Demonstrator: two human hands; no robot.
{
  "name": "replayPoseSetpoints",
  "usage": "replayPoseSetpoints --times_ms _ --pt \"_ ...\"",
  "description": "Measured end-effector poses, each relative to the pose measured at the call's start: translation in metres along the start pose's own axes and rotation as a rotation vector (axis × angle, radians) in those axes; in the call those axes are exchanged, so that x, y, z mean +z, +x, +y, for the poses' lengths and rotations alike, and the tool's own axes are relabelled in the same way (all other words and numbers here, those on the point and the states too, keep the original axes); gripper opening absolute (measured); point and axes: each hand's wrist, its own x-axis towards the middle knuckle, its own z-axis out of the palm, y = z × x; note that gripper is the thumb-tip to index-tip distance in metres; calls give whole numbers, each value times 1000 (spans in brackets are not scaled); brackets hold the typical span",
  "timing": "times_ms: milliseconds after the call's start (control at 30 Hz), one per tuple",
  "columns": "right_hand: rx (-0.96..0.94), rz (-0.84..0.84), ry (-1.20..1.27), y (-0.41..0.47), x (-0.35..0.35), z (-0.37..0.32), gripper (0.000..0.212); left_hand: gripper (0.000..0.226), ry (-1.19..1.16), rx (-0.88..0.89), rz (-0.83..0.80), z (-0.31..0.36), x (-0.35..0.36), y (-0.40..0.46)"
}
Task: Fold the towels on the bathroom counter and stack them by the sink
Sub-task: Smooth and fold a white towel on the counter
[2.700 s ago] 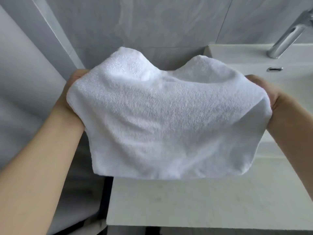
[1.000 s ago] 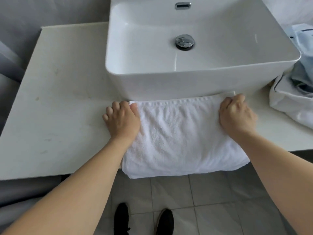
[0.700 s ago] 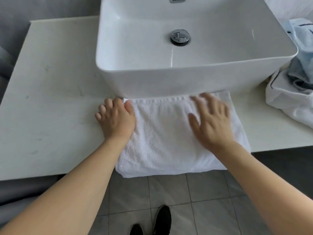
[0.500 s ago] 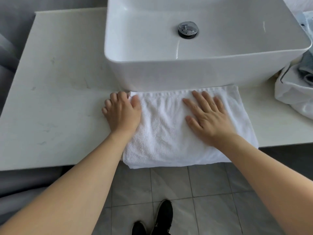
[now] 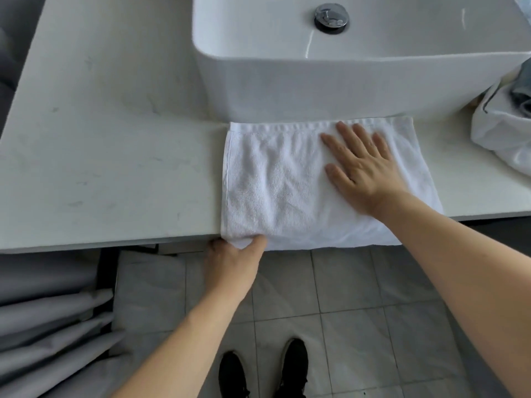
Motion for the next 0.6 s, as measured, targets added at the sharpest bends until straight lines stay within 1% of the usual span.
replayPoseSetpoints --times_ms 67,100,133,233,267,300,333,367,400,433,467,500,533,567,600 --pt "-2 8 1 0 1 2 61 56 -139 55 0 -8 9 -2" --pt "-5 13 3 0 1 3 61 59 -214 62 -21 -14 12 -5" --pt "-8 16 7 0 1 4 61 59 -277 55 -47 -20 15 -6" --pt "2 13 12 -1 -2 0 59 31 -429 51 -113 -34 18 2" --pt "13 47 4 -4 -5 -2 58 22 -445 59 -142 -35 16 4" --pt "22 128 -18 -10 -9 -1 57 15 -451 69 -176 -34 15 5" --pt "29 246 -32 -18 -12 0 55 12 -456 67 -204 -33 13 4" --pt "50 391 -17 -29 -13 3 51 12 -463 58 -226 -34 12 4" --pt "129 563 41 -44 -11 9 47 13 -469 47 -237 -35 13 2" --pt "299 740 157 -60 -7 15 45 15 -466 39 -236 -36 14 0" --pt "558 903 326 -77 0 20 46 16 -456 31 -230 -35 14 -3" --pt "882 1016 524 -92 7 22 49 15 -451 21 -223 -33 14 -6" --pt "1239 1030 763 -106 15 21 52 15 -450 11 -216 -31 14 -9" --pt "1540 953 1044 -117 25 18 56 15 -451 -1 -212 -28 14 -12" --pt "1750 803 1351 -126 33 14 62 15 -454 -16 -208 -26 14 -14"
